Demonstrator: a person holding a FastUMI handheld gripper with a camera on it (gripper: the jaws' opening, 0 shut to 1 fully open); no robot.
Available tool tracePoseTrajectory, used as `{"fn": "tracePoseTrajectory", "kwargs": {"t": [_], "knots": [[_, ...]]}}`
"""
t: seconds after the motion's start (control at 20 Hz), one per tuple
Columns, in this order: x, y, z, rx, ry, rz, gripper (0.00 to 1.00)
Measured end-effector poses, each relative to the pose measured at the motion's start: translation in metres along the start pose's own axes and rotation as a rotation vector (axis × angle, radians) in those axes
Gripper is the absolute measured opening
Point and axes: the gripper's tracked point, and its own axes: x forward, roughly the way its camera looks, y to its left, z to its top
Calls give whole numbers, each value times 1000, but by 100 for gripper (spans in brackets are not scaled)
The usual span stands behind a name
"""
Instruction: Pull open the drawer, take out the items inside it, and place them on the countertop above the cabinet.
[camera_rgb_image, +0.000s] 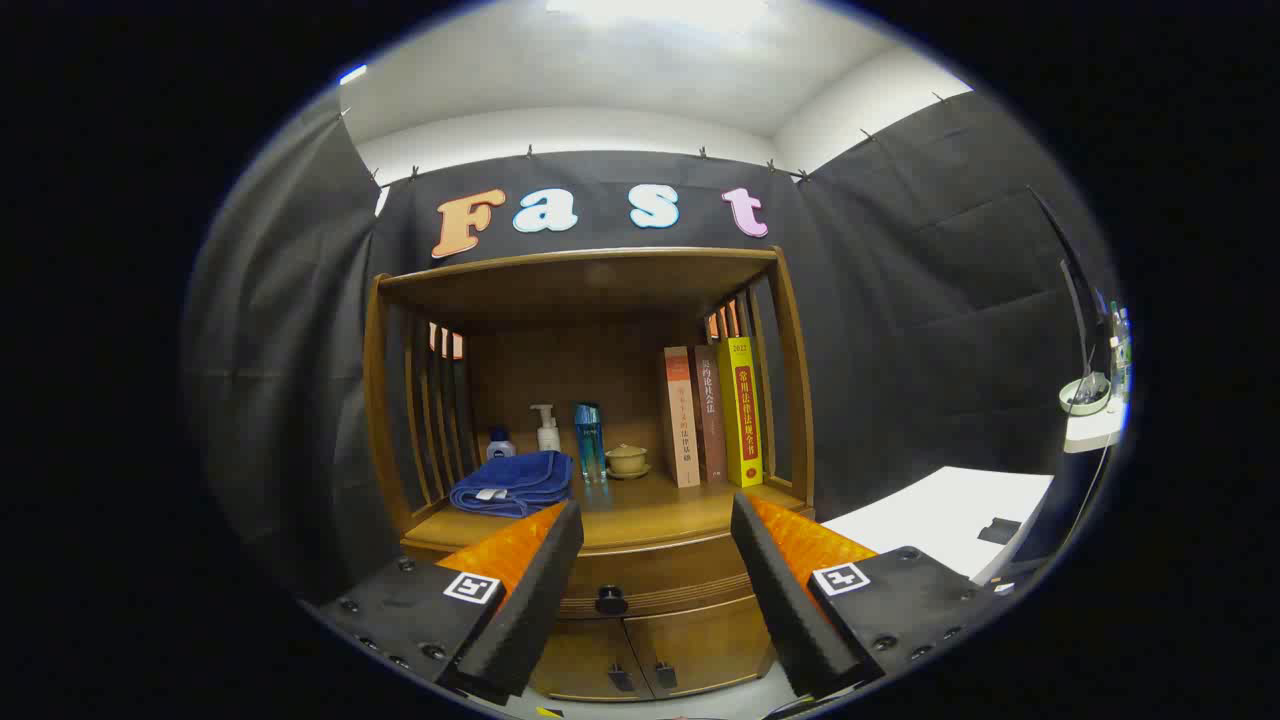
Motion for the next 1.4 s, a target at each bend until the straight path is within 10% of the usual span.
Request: {"fn": "tracePoseTrajectory", "kwargs": {"t": [1.4], "knots": [[10,20,-24,3,23,41,98]]}}
